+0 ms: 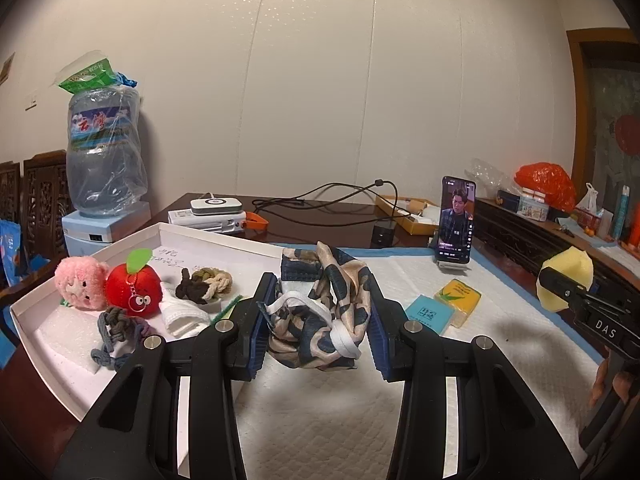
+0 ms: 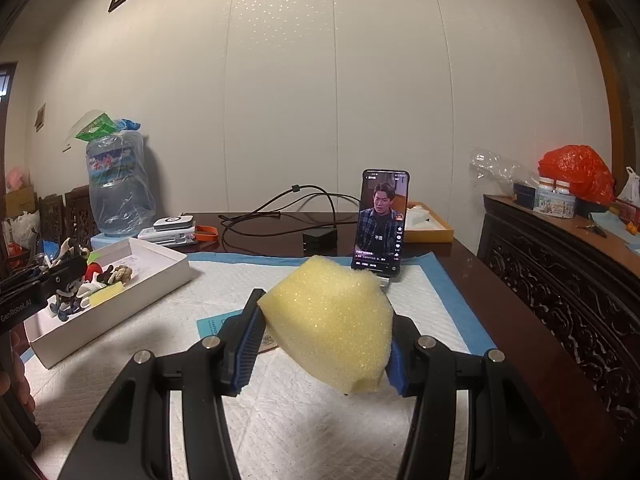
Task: Organize soft objects
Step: 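Hold the scrunchie and foam block raised above the pad with both grippers, then carry the scrunchie with the left gripper while the right carries the foam block toward the tray, then open both grippers to drop the scrunchie and foam block into the tray, then move both grippers back to the pad toward the tissue packs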
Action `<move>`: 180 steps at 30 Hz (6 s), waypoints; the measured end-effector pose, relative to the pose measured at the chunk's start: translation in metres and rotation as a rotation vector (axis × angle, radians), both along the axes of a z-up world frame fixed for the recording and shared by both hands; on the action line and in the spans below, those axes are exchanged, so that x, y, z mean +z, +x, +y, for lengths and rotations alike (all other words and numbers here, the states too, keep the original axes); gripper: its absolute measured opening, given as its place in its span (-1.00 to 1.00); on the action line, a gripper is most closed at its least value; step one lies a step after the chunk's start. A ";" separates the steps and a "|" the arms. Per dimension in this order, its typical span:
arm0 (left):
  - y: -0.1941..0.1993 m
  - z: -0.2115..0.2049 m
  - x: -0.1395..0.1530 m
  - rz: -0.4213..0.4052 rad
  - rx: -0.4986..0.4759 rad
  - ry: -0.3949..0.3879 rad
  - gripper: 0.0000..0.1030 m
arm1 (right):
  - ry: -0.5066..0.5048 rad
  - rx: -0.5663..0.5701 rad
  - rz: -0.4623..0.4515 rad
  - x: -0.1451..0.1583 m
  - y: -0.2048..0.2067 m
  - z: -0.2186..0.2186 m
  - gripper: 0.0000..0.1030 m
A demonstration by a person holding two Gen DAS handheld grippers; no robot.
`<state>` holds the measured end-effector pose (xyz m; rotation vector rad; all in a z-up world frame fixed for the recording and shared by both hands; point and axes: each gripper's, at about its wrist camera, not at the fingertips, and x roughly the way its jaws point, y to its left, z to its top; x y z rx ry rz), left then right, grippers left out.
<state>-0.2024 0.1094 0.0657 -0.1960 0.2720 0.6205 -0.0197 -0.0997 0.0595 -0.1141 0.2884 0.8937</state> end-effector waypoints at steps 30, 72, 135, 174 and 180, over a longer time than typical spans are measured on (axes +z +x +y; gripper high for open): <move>-0.035 0.020 0.000 0.000 0.096 0.022 -0.19 | -0.025 0.058 0.002 0.000 -0.021 0.023 0.03; -0.094 0.055 0.000 -0.029 0.225 0.001 -0.19 | -0.117 0.271 0.047 -0.006 -0.079 0.102 0.03; -0.002 0.063 -0.002 0.271 0.048 -0.159 1.00 | -0.014 0.299 0.489 0.003 -0.002 0.159 0.99; 0.139 -0.010 -0.048 0.591 -0.379 -0.111 1.00 | -0.547 0.222 0.318 -0.061 0.104 0.120 0.99; 0.158 -0.001 -0.050 0.585 -0.370 -0.154 1.00 | -0.502 0.213 0.322 -0.056 0.106 0.107 0.53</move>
